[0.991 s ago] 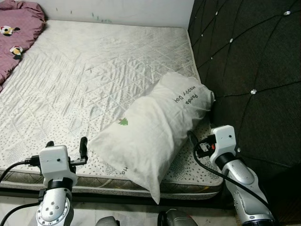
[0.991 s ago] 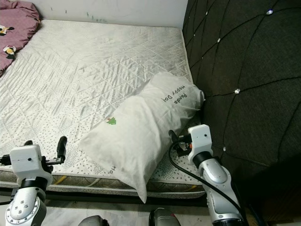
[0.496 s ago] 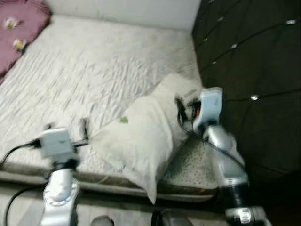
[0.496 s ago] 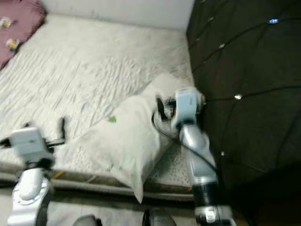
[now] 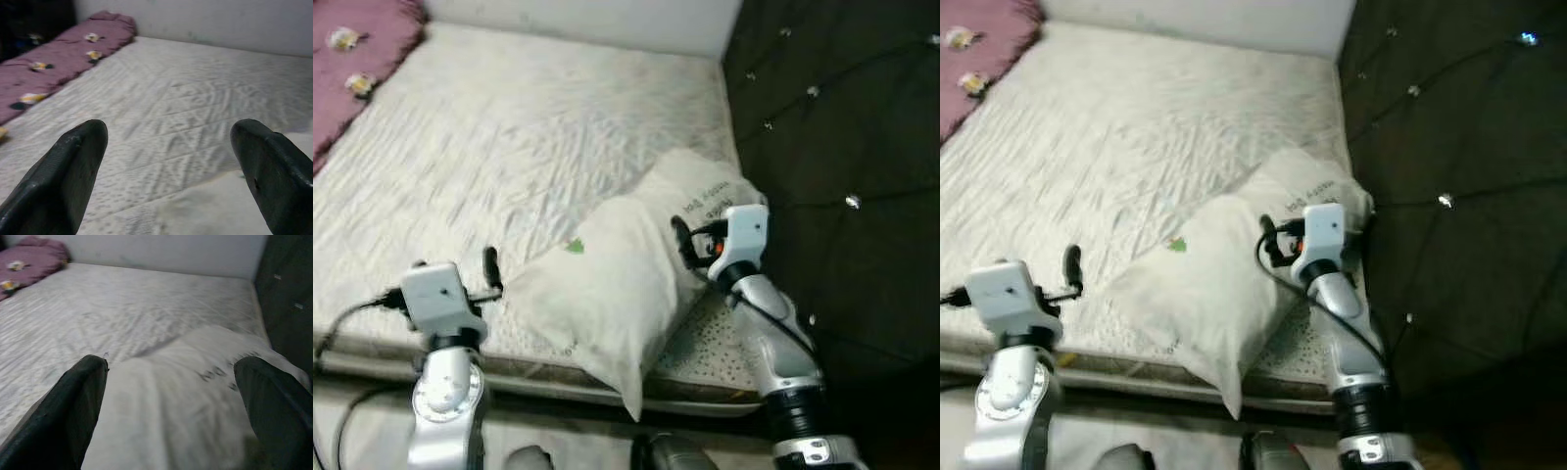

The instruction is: Clean up the room

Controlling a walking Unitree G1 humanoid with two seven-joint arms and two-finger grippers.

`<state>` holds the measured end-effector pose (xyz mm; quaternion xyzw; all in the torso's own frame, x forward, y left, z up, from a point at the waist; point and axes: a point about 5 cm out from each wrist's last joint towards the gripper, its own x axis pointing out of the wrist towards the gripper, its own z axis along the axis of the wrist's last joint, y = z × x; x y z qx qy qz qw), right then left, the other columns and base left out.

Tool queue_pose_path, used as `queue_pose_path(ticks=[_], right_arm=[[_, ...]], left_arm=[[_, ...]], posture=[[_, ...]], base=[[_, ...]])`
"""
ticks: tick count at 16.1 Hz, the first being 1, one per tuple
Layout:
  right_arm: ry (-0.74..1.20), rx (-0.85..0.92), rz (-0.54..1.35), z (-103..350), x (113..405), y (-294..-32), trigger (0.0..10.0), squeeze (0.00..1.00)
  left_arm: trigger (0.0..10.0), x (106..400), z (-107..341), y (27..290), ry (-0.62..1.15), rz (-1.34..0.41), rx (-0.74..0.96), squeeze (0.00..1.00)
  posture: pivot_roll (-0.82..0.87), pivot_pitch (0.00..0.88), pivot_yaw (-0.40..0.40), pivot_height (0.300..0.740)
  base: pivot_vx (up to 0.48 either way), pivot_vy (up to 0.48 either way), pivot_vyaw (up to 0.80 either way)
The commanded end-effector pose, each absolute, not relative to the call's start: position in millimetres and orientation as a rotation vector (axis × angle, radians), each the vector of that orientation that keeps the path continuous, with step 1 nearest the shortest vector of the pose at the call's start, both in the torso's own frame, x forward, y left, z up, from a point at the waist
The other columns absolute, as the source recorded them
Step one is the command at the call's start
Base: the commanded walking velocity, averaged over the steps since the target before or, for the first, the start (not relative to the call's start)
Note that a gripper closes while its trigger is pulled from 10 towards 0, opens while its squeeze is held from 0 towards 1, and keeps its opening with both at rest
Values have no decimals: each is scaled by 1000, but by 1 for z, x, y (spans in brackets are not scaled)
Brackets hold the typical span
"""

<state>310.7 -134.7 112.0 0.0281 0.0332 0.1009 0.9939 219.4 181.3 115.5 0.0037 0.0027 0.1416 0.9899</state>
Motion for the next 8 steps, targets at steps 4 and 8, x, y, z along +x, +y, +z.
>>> queue_pose_path(ticks=[4, 8], right_arm=[[91, 66, 167, 109, 312, -143, 10000, 0], [96, 61, 155, 108, 312, -143, 10000, 0]], left_arm=[[10000, 222, 121, 178, -5, 256, 4, 0], [10000, 221, 121, 175, 9, 223, -11, 0]], posture=[[24, 81, -60, 740], [25, 86, -60, 740]], base=[[0, 0, -800], [0, 0, -800]])
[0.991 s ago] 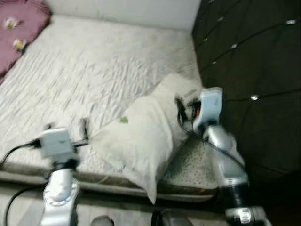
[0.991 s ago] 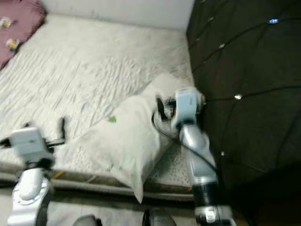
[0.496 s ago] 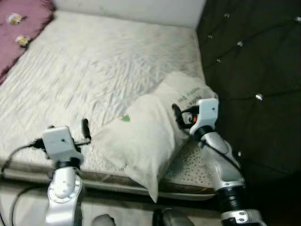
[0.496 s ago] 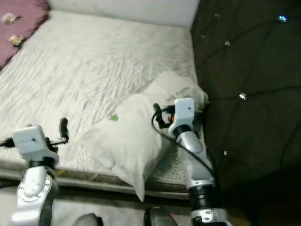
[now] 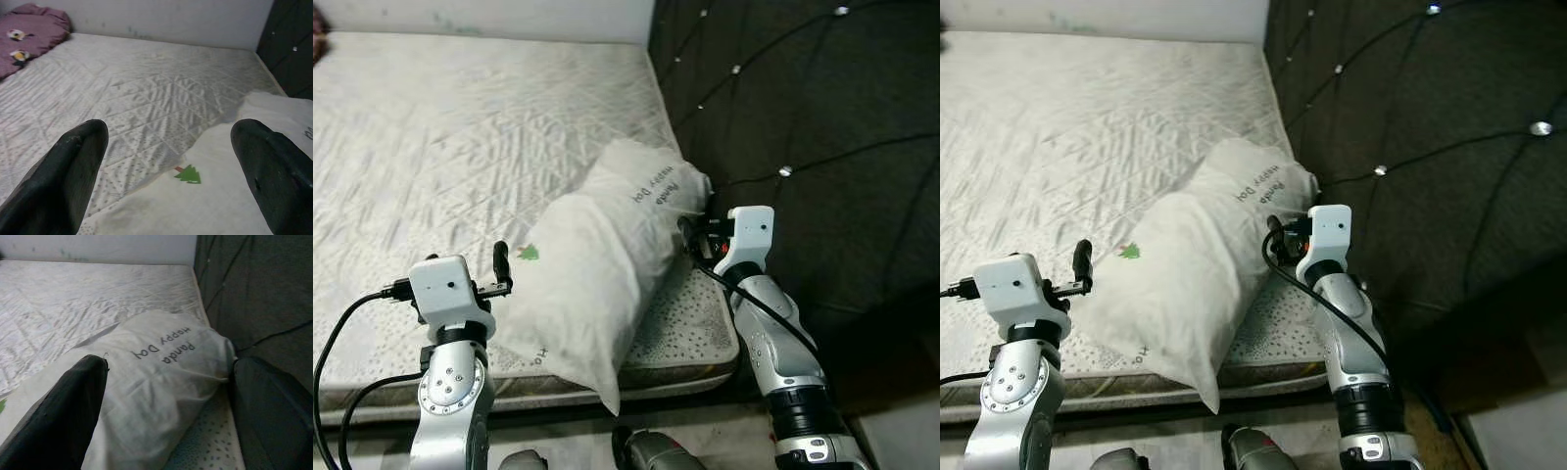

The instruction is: Clean up the room

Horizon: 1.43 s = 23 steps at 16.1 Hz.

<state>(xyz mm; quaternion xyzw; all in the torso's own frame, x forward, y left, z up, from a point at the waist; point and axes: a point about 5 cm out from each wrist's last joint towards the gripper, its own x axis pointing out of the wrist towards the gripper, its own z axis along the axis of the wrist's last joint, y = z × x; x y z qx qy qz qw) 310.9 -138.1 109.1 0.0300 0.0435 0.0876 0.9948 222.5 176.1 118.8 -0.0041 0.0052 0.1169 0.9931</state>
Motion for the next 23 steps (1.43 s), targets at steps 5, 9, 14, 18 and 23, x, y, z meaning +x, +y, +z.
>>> queue_pose_path(ticks=[5, 9, 14, 18, 23], right_arm=[[101, 53, 134, 107, 312, -148, 10000, 0], [116, 60, 131, 104, 311, -146, 10000, 0], [100, 47, 139, 103, 309, -147, 10000, 0], [111, 63, 154, 100, 305, -142, 10000, 0], [105, 62, 168, 101, 306, -142, 10000, 0]], left_arm=[[10000, 220, 119, 174, 17, 220, -18, 0], [10000, 221, 119, 172, 27, 179, -44, 0], [10000, 220, 118, 169, 36, 171, -46, 0], [10000, 217, 114, 169, 47, 186, -43, 0], [10000, 218, 114, 169, 44, 190, -37, 0]], posture=[[21, 94, -60, 740], [22, 115, -61, 740], [22, 118, -66, 740], [23, 109, -61, 740], [23, 106, -65, 691]], base=[[0, 0, -800], [0, 0, -783], [0, 0, -628], [0, 0, 0], [0, 0, 0]])
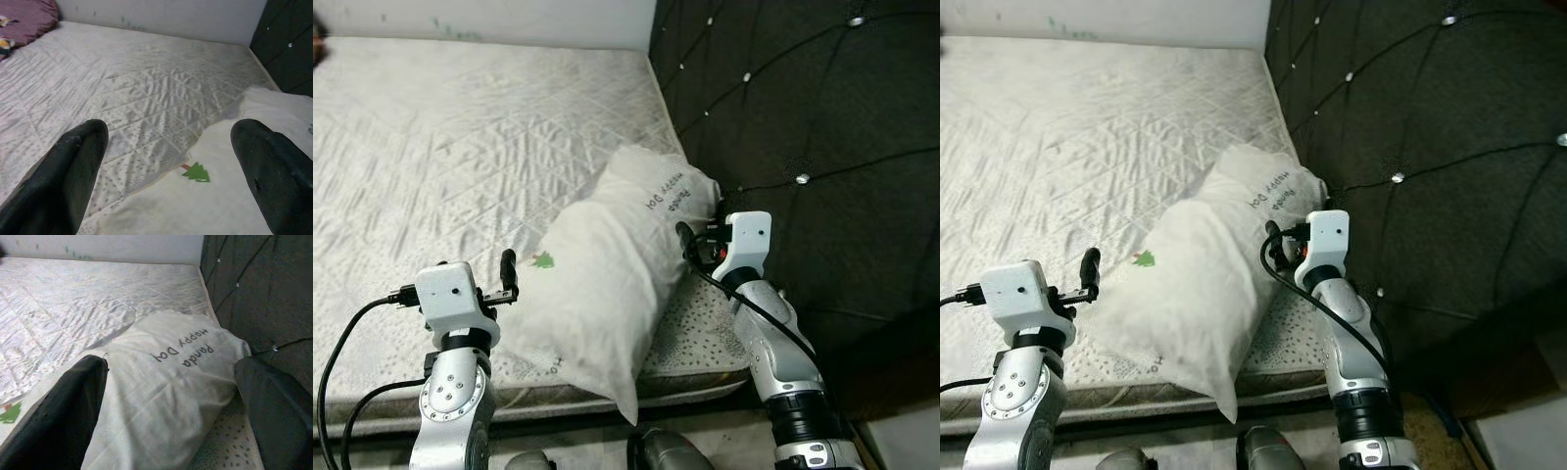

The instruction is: Clean up the room

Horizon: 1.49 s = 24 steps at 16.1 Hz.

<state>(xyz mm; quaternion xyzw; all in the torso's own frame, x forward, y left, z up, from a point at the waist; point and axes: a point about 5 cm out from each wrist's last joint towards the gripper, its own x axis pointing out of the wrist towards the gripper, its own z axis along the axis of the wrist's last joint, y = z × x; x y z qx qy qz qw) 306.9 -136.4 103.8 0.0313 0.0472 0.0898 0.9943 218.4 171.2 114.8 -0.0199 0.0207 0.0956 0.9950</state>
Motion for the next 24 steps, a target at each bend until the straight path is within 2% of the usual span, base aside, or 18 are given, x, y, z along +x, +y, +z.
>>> queue_pose_path(ticks=[1, 3, 8, 16, 20, 24], right_arm=[[105, 61, 171, 101, 306, -141, 10000, 0], [105, 59, 175, 100, 306, -140, 10000, 0], [121, 52, 174, 96, 306, -140, 10000, 0], [108, 1, 190, 99, 309, -138, 10000, 0], [102, -1, 201, 97, 310, -134, 10000, 0], [110, -1, 192, 94, 309, -137, 10000, 0]], left_arm=[[10000, 218, 115, 169, 42, 191, -36, 0], [10000, 219, 116, 169, 35, 189, -34, 0], [10000, 220, 118, 170, 27, 185, -37, 0], [10000, 224, 128, 181, -14, 177, -38, 0], [10000, 222, 124, 176, -4, 167, -65, 0], [10000, 220, 121, 171, 6, 147, -75, 0]], posture=[[25, 105, -69, 676], [26, 106, -71, 651], [23, 142, -79, 651], [34, 147, -75, 651], [27, 135, -56, 651], [24, 118, -62, 651]], base=[[0, 0, 0], [0, 0, 0], [0, 0, 0], [0, 0, 0], [0, 0, 0], [293, 0, 0]])
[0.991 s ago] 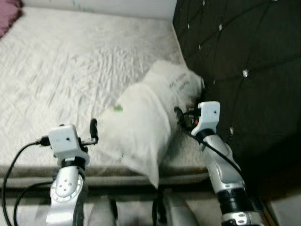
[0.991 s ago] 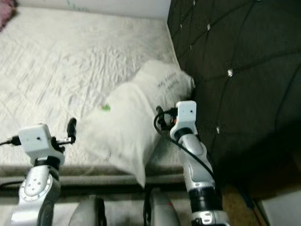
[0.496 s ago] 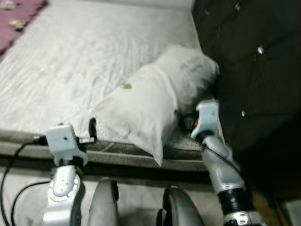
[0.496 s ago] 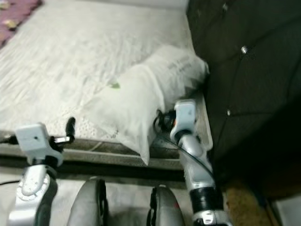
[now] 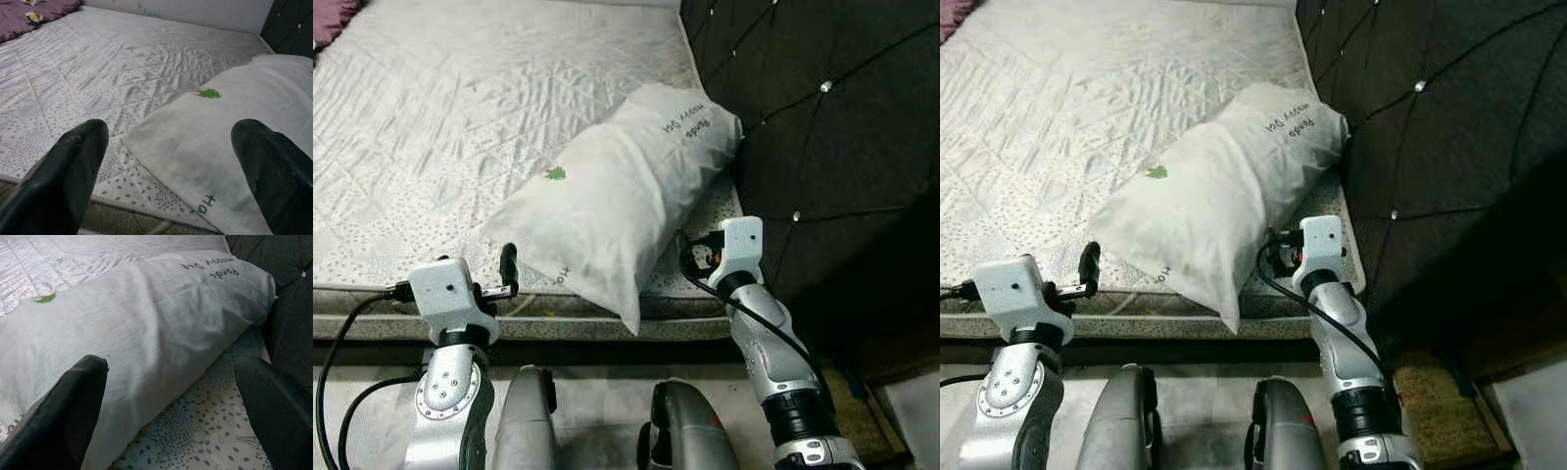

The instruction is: Clean up the room

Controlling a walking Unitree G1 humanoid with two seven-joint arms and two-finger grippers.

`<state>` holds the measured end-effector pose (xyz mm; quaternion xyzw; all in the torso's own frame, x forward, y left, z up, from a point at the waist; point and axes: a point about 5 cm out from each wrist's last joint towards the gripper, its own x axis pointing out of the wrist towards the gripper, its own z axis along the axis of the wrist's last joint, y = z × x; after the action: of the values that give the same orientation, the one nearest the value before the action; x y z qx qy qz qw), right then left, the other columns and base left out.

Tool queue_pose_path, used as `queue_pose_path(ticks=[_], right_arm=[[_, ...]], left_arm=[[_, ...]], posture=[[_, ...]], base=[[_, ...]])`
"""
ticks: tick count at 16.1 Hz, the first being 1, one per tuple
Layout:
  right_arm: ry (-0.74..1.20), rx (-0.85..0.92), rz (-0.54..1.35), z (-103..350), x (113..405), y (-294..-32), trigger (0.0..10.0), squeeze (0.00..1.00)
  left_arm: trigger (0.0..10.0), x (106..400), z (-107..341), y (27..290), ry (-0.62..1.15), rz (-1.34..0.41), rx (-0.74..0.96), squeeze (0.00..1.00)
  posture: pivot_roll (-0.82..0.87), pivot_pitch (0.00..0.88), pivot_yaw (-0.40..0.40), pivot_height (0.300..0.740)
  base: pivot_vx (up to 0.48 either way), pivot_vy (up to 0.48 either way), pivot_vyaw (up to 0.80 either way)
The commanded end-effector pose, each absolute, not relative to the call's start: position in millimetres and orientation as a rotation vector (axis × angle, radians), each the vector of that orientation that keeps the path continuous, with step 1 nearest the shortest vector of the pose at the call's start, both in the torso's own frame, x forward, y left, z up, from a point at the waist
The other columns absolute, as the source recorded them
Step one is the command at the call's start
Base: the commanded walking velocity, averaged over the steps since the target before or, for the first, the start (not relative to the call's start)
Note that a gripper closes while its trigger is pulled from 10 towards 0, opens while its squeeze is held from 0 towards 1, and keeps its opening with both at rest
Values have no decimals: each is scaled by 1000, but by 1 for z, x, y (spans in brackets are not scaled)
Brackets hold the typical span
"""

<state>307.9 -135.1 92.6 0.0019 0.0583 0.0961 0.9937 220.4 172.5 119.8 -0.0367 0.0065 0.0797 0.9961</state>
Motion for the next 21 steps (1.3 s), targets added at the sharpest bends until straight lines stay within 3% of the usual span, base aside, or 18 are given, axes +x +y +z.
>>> queue_pose_path(ticks=[1, 6, 11, 16, 21], right_arm=[[110, -2, 192, 93, 309, -138, 10000, 0], [114, 2, 192, 92, 309, -137, 10000, 0], [116, 6, 194, 91, 310, -136, 10000, 0], [113, 9, 202, 91, 310, -135, 10000, 0], [113, 4, 212, 90, 310, -133, 10000, 0]], left_arm=[[10000, 221, 121, 171, 6, 146, -77, 0], [10000, 221, 120, 170, 8, 140, -77, 0], [10000, 221, 120, 169, 10, 131, -78, 0], [10000, 223, 120, 168, 6, 144, -92, 0], [10000, 222, 119, 169, 10, 167, -79, 0]], posture=[[24, 116, -64, 651], [26, 115, -68, 651], [28, 111, -66, 651], [30, 119, -70, 651], [29, 122, -72, 592]], base=[[304, 0, 0], [310, 0, 0], [319, 0, -480], [0, 0, 0], [0, 0, 0]])
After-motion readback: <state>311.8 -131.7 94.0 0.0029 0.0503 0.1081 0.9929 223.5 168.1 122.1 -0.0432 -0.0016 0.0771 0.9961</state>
